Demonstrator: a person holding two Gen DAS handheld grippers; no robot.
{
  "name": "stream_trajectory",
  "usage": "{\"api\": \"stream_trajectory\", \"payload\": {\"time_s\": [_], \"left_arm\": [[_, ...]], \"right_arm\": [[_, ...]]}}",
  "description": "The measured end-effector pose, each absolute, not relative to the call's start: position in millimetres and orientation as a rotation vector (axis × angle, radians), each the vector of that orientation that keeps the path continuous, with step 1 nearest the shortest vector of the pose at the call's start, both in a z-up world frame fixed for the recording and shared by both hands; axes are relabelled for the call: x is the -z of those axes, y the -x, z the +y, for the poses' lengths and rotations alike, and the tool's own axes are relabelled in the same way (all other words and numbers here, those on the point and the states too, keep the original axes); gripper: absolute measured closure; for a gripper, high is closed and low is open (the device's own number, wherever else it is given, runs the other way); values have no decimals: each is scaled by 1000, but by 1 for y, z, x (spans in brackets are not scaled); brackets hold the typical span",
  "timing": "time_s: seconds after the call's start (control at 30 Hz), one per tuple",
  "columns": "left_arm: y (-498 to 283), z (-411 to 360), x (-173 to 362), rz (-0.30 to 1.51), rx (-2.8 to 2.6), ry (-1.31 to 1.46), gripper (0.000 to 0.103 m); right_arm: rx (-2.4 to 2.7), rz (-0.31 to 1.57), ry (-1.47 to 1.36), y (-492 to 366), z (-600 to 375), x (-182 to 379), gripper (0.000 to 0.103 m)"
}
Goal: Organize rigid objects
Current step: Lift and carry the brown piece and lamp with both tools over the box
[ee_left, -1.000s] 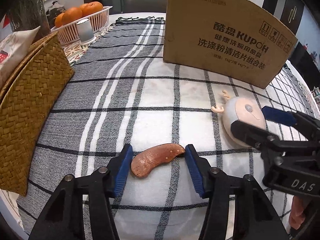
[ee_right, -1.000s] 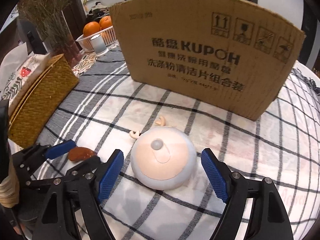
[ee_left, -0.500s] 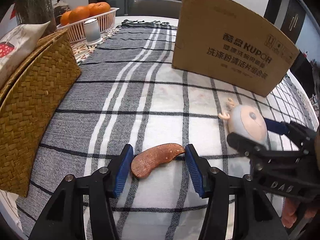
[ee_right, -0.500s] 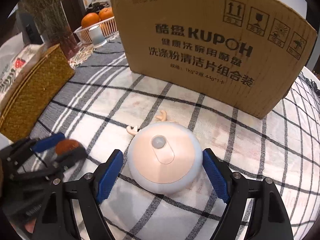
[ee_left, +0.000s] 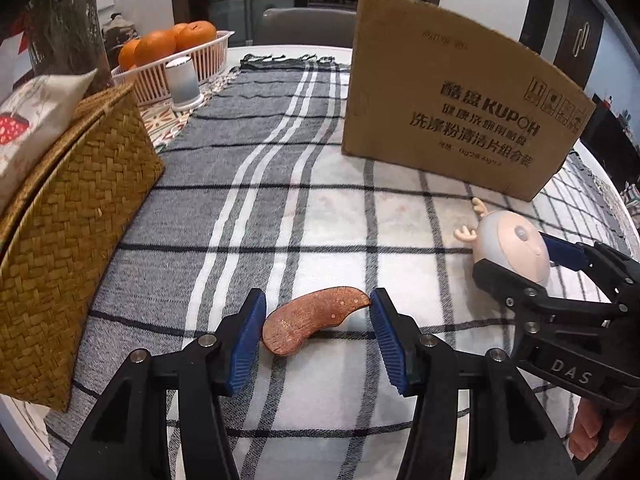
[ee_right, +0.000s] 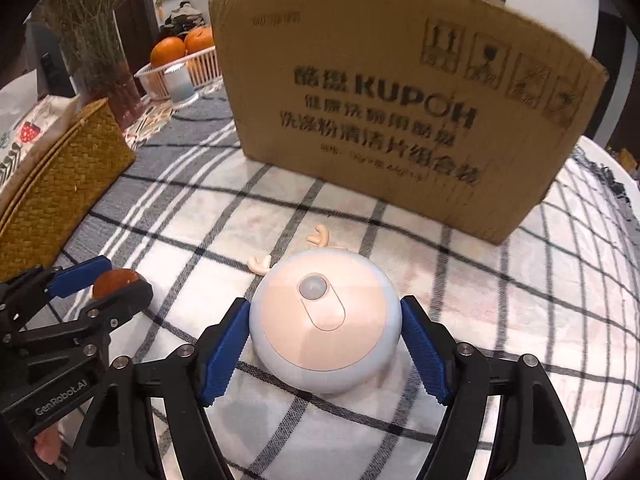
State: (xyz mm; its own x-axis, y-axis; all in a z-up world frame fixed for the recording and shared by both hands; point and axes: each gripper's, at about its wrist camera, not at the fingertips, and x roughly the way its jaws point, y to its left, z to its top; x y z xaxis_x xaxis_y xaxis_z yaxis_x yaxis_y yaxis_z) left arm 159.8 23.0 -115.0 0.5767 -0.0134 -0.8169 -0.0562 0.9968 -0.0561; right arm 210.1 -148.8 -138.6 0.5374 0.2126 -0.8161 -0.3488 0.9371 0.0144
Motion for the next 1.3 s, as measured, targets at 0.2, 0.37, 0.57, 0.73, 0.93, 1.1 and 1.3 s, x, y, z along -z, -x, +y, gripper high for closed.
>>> {"api": "stream_trajectory", "payload": {"time_s": [0.2, 0.37, 0.57, 0.73, 0.93, 1.1, 1.3], "left_arm": [[-160, 18, 97, 910, 2, 81, 50], [-162, 12, 78, 856, 22, 59, 50], [-164, 5, 52, 803, 69, 61, 50], [-165, -1, 31, 749, 85, 47, 50], [-169, -5, 11, 705, 119, 49, 50], [-175, -8, -4, 664, 135, 38, 50], [-184, -11, -21, 622, 155, 33, 50]], "right_arm": [[-276, 895, 142, -202, -158, 114, 28], [-232, 865, 95, -198, -170, 96, 28], [-208, 832, 35, -192, -182, 74, 28], [-191, 794, 3, -187, -189, 57, 28], [-166, 748, -24, -184, -194, 35, 28], [-144, 711, -36, -184, -199, 19, 28], [-119, 669, -51, -189, -205, 0, 28]]}}
